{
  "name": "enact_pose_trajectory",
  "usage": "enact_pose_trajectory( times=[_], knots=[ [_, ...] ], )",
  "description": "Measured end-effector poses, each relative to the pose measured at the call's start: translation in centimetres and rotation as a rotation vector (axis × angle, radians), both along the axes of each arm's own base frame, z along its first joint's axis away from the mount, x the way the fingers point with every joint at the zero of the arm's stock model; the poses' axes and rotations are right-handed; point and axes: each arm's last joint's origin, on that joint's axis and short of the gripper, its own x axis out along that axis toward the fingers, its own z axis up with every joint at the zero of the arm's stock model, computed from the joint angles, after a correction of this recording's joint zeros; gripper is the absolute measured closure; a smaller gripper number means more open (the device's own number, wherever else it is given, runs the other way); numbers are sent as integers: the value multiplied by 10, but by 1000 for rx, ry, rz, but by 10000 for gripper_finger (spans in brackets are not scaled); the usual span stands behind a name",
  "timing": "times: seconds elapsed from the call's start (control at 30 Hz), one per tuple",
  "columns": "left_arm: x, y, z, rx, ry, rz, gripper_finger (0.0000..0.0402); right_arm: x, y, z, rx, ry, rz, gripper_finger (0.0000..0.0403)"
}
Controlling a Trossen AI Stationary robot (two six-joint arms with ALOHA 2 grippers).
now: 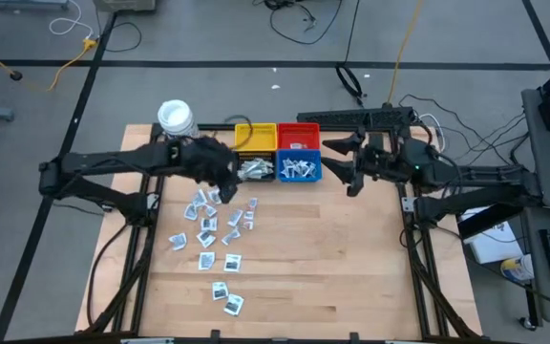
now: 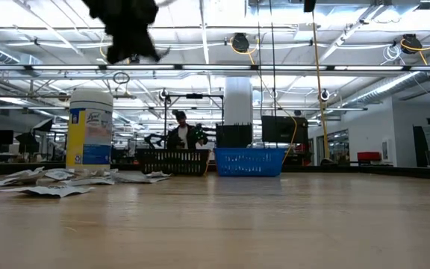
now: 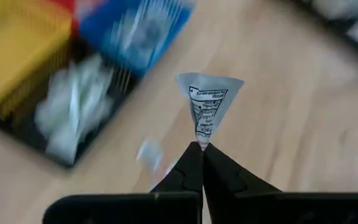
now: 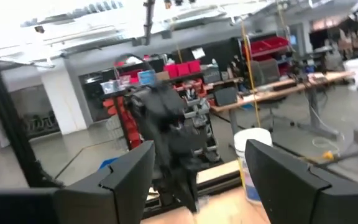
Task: Pick & Place First Aid Supplies
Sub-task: Put the orange ointment pack into the red basket
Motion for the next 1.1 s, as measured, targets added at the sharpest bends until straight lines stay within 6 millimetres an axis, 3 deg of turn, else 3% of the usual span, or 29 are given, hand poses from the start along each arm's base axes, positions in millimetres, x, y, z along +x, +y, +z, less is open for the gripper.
enact_pose_trajectory(
  times=[0.1, 0.23, 0.4, 0.53, 0.7, 0.93, 1.1],
  knots=[
    [3, 0, 24, 83, -233, -16, 401, 5, -6, 0, 19, 26, 26, 156],
    [11, 0, 53, 175, -521, -39, 401, 17, -13, 19, 22, 94, 43, 163],
    [16, 3, 71, 246, -707, -26, 401, 43, -25, 46, 7, 181, 51, 186],
    [25, 7, 81, 279, -723, -24, 401, 67, -34, 57, -1, 183, 88, 196],
    [42, 9, 100, 320, -690, -83, 401, 90, -39, 57, -12, 203, 106, 197],
    [59, 12, 111, 331, -620, -124, 401, 95, -39, 61, -40, 154, 111, 200],
    [62, 12, 111, 342, -623, -134, 401, 96, -37, 59, -33, 164, 120, 242]
  ],
)
